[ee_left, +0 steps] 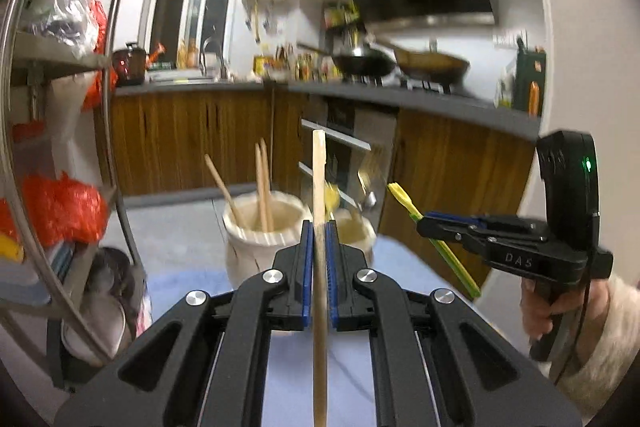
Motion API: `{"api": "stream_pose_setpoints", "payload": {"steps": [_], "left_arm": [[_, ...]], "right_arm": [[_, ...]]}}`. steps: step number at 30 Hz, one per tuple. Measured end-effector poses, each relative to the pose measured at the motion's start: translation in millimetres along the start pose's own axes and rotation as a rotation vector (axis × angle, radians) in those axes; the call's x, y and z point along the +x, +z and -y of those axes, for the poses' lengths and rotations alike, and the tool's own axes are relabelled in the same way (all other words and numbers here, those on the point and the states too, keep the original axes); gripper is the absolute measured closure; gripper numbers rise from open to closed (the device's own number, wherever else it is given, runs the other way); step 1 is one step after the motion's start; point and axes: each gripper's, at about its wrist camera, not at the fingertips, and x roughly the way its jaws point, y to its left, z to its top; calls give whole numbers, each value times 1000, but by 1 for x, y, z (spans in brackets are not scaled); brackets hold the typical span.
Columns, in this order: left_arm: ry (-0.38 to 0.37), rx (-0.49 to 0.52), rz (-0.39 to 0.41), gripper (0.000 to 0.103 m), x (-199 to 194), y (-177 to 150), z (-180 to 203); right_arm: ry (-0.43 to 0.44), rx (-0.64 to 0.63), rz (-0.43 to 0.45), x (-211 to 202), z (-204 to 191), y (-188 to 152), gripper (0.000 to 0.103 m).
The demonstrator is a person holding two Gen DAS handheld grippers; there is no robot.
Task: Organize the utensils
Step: 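Carry the chopstick and yellow spoon into the ceramic holder with both tools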
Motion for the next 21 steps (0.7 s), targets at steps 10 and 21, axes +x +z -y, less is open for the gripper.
{"api": "stream_pose_setpoints", "payload": {"steps": [10, 21], "left_arm": [[27, -152, 160, 97, 61, 50, -56], [117, -87, 279, 97, 113, 51, -54]], "right_arm": [[13, 117, 156, 55, 24, 35, 93], [-30, 88, 242, 100, 30, 28, 93]]}}
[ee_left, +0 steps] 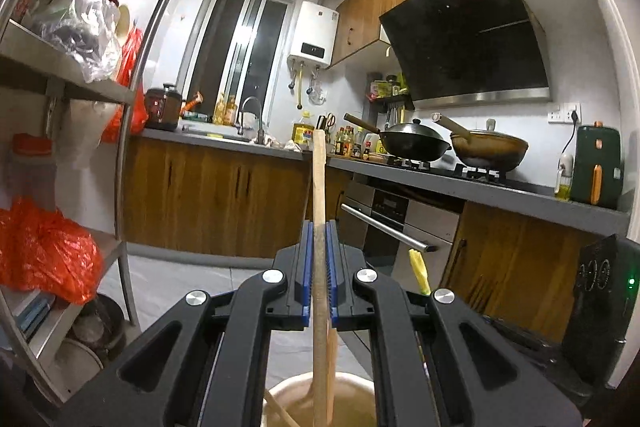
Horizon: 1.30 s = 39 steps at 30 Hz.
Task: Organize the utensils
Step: 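Carry the chopstick and yellow spoon into the ceramic holder with both tools, then open both tools and withdraw them from the holder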
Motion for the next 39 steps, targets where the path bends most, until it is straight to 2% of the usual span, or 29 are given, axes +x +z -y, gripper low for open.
{"api": "stream_pose_setpoints", "payload": {"steps": [5, 10, 19, 26, 27, 29, 30, 35, 37, 39], "left_arm": [[-9, 38, -5, 97, -7, -13, 1], [-19, 30, -26, 97, -29, -21, -3], [-43, 49, -113, 97, -53, -34, -5], [-43, 53, -169, 96, -59, -37, -4], [-43, 57, -173, 94, -59, -37, -3], [-37, 67, -181, 82, -62, -37, -1], [-32, 69, -182, 71, -64, -36, -1], [-3, 82, -194, 64, -82, -37, 0], [13, 70, -208, 49, -94, -40, -1], [24, 56, -225, 42, -103, -43, -2]], "right_arm": [[-18, -33, -6, 2, -2, -12, 93], [-15, -49, -26, -5, -5, -20, 93], [3, -63, -74, -21, -9, -29, 93], [26, -45, -163, -20, -3, -36, 90], [28, -44, -162, -22, -3, -36, 83], [31, -40, -156, -28, -4, -35, 73], [24, -40, -149, -33, -4, -34, 73], [8, -10, -119, -68, -3, -25, 71], [2, -5, -121, -83, -4, -24, 68], [-2, -5, -131, -96, -5, -26, 57]]}}
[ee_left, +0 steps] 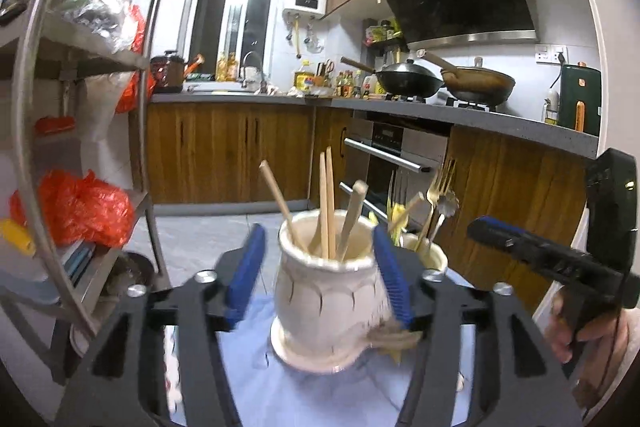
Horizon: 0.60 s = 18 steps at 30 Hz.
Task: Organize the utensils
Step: 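Open both tools and withdraw them from the holder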
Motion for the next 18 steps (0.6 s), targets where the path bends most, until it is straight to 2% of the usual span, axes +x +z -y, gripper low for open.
{"api": "stream_pose_setpoints", "payload": {"steps": [5, 6, 8, 10, 12, 18], "left_arm": [[39, 5, -54, 31, -20, -18, 5], [46, 4, -58, 25, -25, -21, 6], [56, 2, -61, 18, -34, -26, 9], [72, 1, -53, 7, -41, -30, 10], [90, -4, -47, 6, -45, -35, 12], [123, 55, -49, 6, -38, -47, 23]], "right_arm": [[-8, -21, -43, -27, -5, -15, 30], [-12, -24, -50, -31, -6, -18, 25], [-23, -35, -61, -39, -8, -24, 22], [-41, -57, -65, -45, -12, -29, 18], [-58, -77, -62, -49, -14, -35, 11], [-136, -148, -46, -43, -17, -50, 7]]}}
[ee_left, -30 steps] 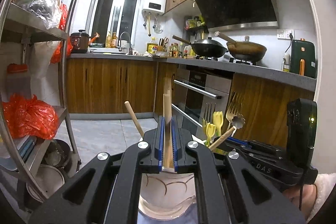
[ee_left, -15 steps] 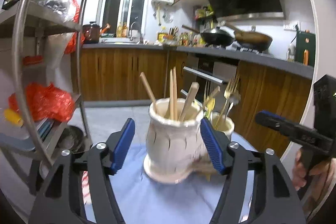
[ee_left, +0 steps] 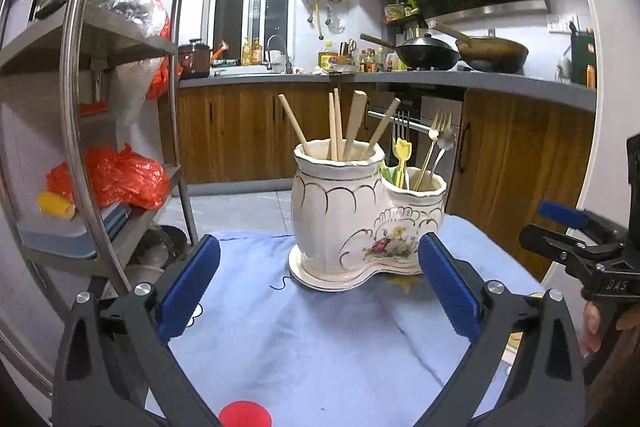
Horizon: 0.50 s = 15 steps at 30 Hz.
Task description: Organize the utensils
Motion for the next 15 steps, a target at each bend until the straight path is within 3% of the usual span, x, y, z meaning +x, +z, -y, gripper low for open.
{"api": "stream_pose_setpoints", "payload": {"steps": [5, 9, 15], "left_arm": [[6, 43, 41, 6, 3, -6, 7], [-8, 38, 58, 6, 3, -7, 10], [-32, 57, 34, 6, 13, -13, 16]], "right_arm": [[-64, -48, 44, 6, -2, -5, 6], [-68, -34, 57, 9, -3, -6, 6], [-71, -105, 81, 7, -17, -9, 6]]}}
